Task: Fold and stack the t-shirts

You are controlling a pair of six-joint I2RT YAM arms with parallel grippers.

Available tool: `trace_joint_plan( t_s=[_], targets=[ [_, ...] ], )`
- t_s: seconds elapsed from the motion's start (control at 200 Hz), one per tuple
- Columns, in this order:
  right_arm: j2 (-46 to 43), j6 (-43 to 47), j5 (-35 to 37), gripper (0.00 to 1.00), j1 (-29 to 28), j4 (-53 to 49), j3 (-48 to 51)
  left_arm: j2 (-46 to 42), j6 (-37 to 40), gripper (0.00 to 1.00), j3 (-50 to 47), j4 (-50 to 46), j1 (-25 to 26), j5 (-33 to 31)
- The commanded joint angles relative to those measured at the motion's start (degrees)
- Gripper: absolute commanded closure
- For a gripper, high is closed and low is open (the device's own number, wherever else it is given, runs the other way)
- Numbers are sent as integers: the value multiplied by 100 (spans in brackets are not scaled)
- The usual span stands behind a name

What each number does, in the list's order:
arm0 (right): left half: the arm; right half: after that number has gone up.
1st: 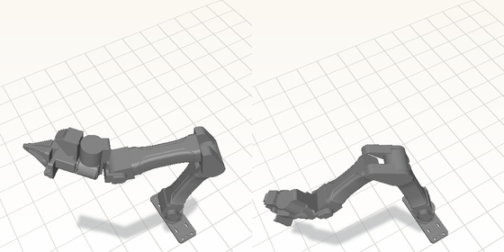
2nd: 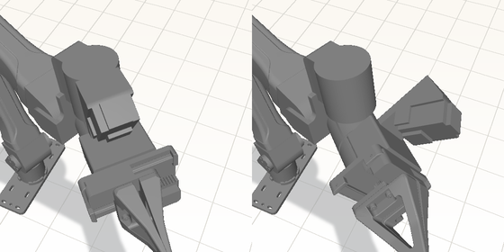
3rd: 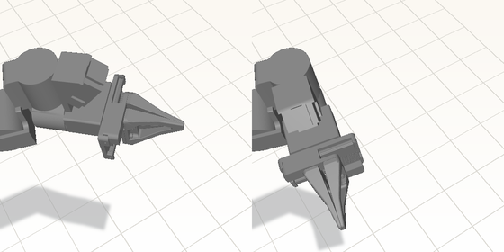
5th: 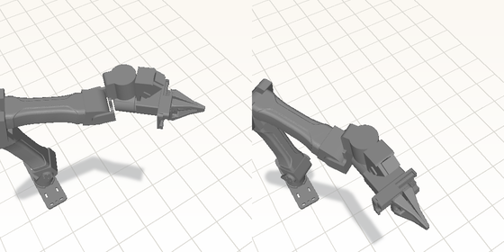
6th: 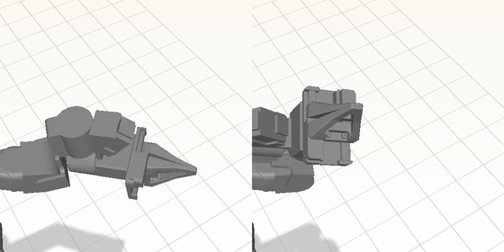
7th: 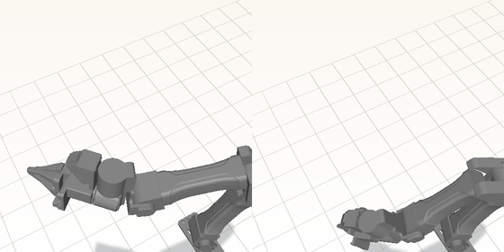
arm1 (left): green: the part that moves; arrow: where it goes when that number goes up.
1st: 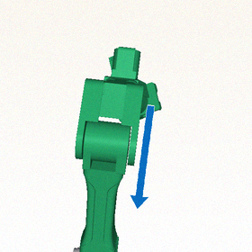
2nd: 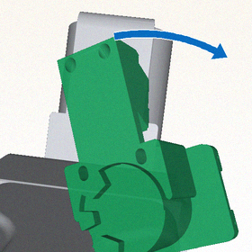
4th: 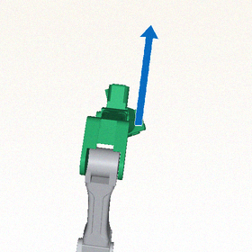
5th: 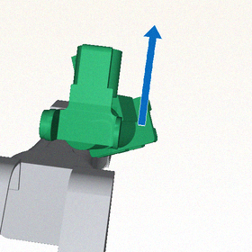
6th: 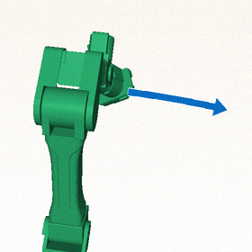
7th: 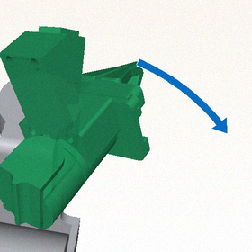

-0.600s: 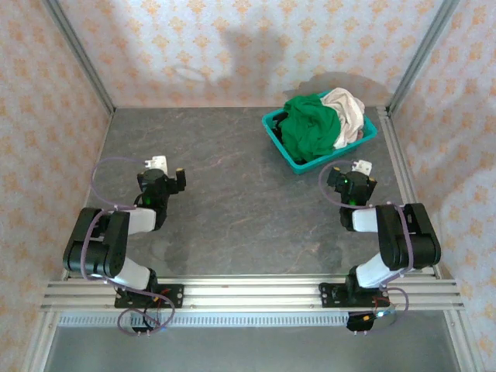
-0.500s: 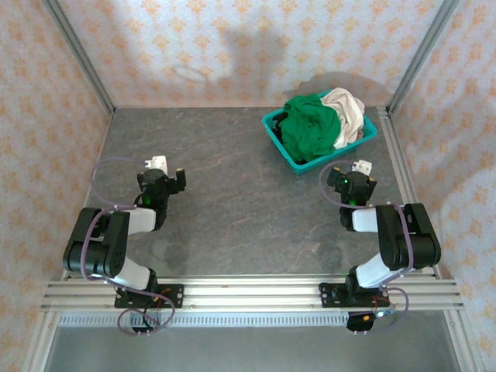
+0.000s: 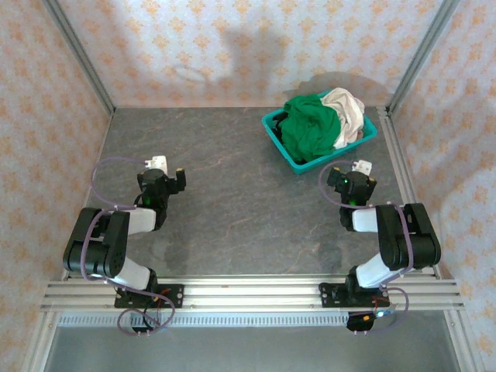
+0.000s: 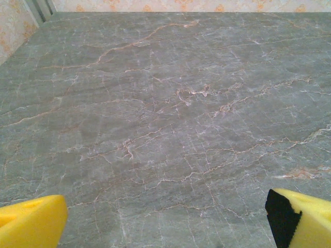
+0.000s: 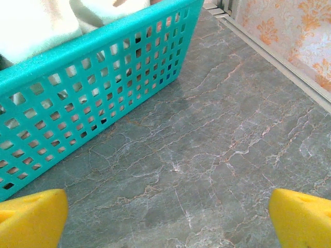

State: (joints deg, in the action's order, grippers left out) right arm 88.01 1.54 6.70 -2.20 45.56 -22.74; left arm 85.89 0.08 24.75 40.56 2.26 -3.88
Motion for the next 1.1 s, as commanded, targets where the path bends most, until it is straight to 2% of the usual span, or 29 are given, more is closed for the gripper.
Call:
trace_joint_plan(
  t_s=[0.0,0.54,0.596,0.646,0.706,0.736,0.811,0.851,0.921,0.961,1.006,1.051,1.091],
  targets=[
    [-68,-35,138,1,0,120,-20,-19,51,0,-6,141,9,-118],
    [-82,-30,138,1,0,137,-9,-38,68,0,-9,191,19,-108],
    [-166,-18,154,1,0,133,-50,-384,179,0,277,-480,156,-207],
    [-606,68,100,1,-46,-626,-275,-824,179,0,837,-1754,328,-524],
    [-1193,69,-41,1,-70,-1726,-663,-1269,-348,0,1468,-3027,361,-543],
    [-1467,-42,-82,1,-70,-2126,-810,-1477,-583,0,1716,-3289,368,-369],
    [-2209,-396,-385,1,-65,-2797,-1028,-1940,-1196,0,2175,-3746,404,563],
    [-2540,-735,-497,1,-59,-3109,-1114,-2053,-1725,0,2404,-3960,432,742],
    [-2978,-2049,235,1,-62,-4164,-1350,-1972,-2793,0,3022,-4610,433,873],
    [-3182,-2505,558,0,-19,-4920,-1530,-1765,-2716,0,3421,-4882,459,1468],
    [-3351,-2112,-192,0,55,-5104,-1607,-1497,-2400,0,3822,-5040,712,1941],
    [-3459,-1676,-1018,1,61,-5277,-1747,-1259,-2066,0,4168,-5345,1206,1612],
    [-3507,-1724,-1188,1,51,-5602,-1893,-1031,-1610,0,4416,-5491,1821,1165]
  ],
)
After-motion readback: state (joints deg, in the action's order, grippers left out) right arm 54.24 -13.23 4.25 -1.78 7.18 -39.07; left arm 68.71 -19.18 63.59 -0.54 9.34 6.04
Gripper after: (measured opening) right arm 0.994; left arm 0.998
